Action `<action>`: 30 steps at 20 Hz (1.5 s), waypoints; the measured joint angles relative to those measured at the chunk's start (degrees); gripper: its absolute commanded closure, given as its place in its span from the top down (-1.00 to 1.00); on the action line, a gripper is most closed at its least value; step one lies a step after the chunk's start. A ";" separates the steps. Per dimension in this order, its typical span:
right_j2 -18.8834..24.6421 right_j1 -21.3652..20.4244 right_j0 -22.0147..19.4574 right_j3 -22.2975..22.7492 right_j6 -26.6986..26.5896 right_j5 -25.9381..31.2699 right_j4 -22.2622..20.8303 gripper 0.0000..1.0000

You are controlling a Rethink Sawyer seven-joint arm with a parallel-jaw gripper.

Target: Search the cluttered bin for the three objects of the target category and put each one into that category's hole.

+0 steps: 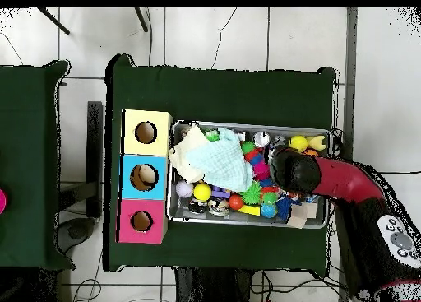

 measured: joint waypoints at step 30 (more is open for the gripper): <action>-9.77 -18.12 19.10 16.63 0.01 1.83 13.76 -1.00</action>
